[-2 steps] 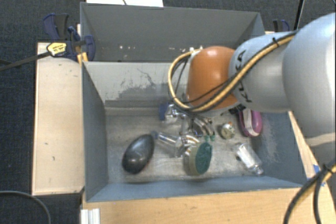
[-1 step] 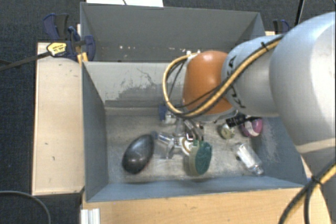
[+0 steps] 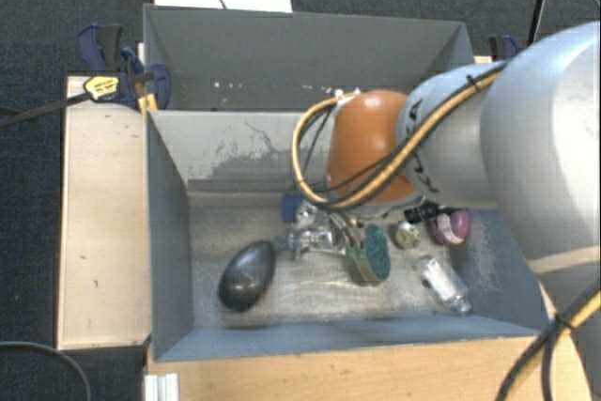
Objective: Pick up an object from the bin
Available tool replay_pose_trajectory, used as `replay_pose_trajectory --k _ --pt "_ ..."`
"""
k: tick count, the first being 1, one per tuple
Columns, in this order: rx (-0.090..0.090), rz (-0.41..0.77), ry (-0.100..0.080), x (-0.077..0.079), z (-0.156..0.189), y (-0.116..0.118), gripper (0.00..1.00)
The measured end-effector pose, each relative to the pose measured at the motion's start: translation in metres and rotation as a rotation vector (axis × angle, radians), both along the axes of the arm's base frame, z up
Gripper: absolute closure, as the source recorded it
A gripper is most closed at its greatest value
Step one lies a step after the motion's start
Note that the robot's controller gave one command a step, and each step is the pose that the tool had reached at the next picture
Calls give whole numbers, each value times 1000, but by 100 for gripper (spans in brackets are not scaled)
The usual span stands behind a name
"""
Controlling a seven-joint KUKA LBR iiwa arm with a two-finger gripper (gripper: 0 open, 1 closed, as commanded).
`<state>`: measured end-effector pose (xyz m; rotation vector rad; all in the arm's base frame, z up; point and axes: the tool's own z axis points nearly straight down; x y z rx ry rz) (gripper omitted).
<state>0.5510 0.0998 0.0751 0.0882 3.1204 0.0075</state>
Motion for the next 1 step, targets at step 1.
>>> replay_pose_trajectory --k 1 --pt "-2 4 10 3 85 0 100"
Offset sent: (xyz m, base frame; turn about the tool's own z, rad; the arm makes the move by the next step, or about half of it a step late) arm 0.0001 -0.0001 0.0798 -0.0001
